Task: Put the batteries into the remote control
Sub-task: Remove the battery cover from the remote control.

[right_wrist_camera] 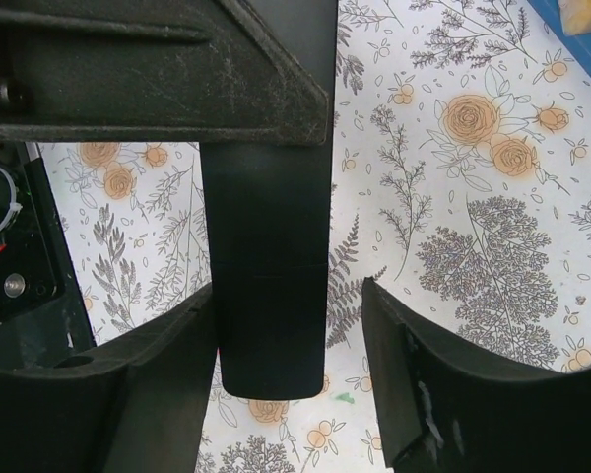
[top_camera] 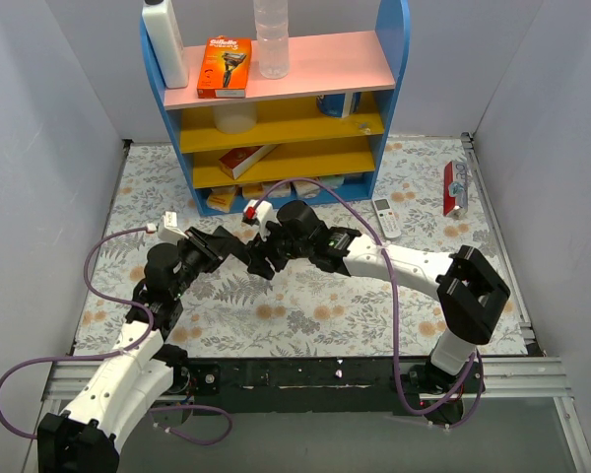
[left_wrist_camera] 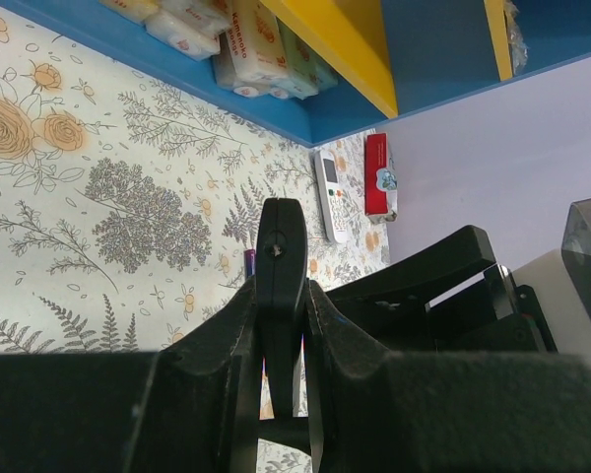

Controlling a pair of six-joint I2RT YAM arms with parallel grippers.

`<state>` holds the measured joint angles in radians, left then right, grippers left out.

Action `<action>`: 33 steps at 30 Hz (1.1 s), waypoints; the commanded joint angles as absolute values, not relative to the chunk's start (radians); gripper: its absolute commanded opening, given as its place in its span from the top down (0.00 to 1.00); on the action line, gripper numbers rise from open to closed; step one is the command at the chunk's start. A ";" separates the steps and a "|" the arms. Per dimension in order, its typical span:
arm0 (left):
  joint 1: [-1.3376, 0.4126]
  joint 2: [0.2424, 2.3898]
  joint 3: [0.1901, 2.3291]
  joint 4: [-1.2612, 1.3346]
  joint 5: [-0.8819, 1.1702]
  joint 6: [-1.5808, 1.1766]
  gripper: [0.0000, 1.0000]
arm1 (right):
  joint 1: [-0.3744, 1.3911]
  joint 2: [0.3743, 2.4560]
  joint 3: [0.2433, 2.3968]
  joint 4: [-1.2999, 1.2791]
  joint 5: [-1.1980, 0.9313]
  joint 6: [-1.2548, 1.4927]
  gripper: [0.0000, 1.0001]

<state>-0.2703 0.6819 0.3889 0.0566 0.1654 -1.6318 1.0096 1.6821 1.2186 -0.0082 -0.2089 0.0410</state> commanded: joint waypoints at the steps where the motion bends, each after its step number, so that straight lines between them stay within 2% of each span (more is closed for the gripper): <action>1: -0.265 0.687 0.433 0.063 0.156 -1.611 1.00 | 1.015 1.675 1.270 0.002 -0.212 0.037 0.37; 3: -0.267 0.690 0.434 0.061 0.155 -1.605 1.00 | 1.017 1.675 1.272 0.002 -0.210 0.034 0.37; 7: -0.267 0.692 0.443 0.054 0.138 -1.601 1.00 | 1.022 1.675 1.270 -0.035 -0.192 0.023 0.47; 13: -0.265 0.704 0.465 0.034 0.043 -1.623 1.00 | 1.032 1.654 1.200 -0.044 -0.167 0.003 0.54; 24: -0.265 0.701 0.465 0.110 -0.129 -1.681 1.00 | 1.034 1.600 1.071 -0.055 -0.161 -0.029 0.58; 33: -0.259 0.683 0.456 0.106 -0.170 -1.652 1.00 | 1.034 1.583 1.031 -0.051 -0.160 -0.052 0.58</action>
